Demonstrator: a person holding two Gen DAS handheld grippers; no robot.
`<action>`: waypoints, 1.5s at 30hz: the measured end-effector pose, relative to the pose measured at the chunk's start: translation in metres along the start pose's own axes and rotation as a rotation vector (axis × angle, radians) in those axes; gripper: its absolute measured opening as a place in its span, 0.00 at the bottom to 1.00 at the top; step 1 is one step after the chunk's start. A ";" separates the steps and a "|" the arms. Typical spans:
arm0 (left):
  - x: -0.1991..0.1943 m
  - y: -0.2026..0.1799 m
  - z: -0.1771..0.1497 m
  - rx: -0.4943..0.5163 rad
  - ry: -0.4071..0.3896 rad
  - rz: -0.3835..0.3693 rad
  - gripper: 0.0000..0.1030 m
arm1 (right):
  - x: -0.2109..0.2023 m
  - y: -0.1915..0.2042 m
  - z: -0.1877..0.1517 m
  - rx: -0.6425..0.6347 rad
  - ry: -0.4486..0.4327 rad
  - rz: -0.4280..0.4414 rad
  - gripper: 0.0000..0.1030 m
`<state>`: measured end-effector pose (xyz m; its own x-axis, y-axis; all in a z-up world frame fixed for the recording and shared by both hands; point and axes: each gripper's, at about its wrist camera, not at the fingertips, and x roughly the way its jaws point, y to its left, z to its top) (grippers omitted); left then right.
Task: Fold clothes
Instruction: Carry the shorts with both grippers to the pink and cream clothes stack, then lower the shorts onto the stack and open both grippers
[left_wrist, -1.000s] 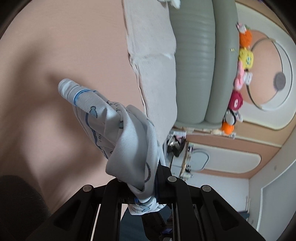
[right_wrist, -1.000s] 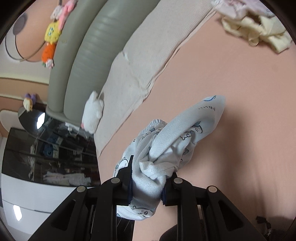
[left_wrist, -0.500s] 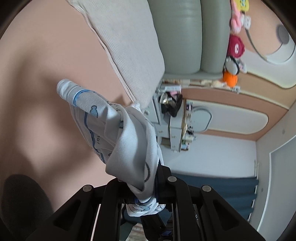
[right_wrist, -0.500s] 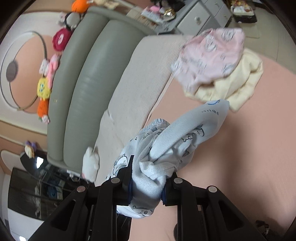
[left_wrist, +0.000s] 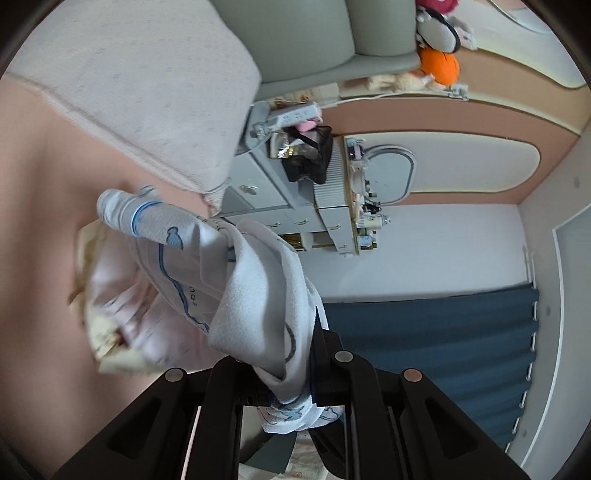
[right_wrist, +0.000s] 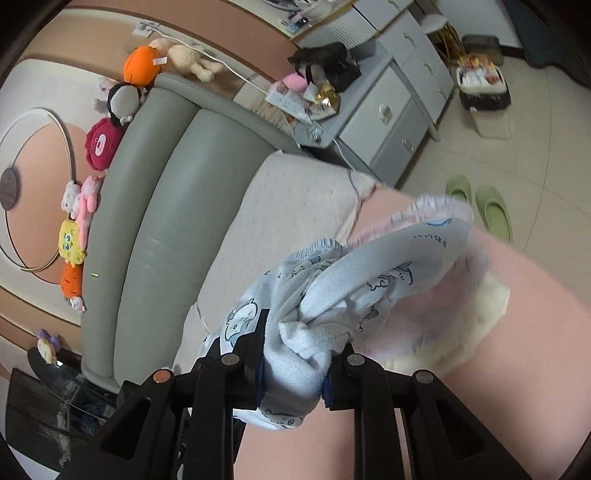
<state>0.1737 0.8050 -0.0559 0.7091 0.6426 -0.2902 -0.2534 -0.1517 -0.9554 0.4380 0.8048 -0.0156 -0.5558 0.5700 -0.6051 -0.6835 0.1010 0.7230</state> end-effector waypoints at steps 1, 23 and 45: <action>0.009 -0.004 0.005 0.009 0.006 -0.012 0.10 | 0.002 0.002 0.012 -0.012 -0.008 0.000 0.19; 0.098 0.097 -0.012 0.104 0.129 0.129 0.10 | 0.086 -0.135 0.032 -0.020 0.100 -0.069 0.19; 0.028 0.064 -0.051 0.230 0.057 0.403 1.00 | 0.025 -0.089 -0.008 -0.350 0.047 -0.473 1.00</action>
<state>0.2113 0.7749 -0.1285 0.5573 0.5233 -0.6447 -0.6513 -0.2061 -0.7303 0.4808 0.8031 -0.0975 -0.1678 0.4912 -0.8547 -0.9733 0.0555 0.2229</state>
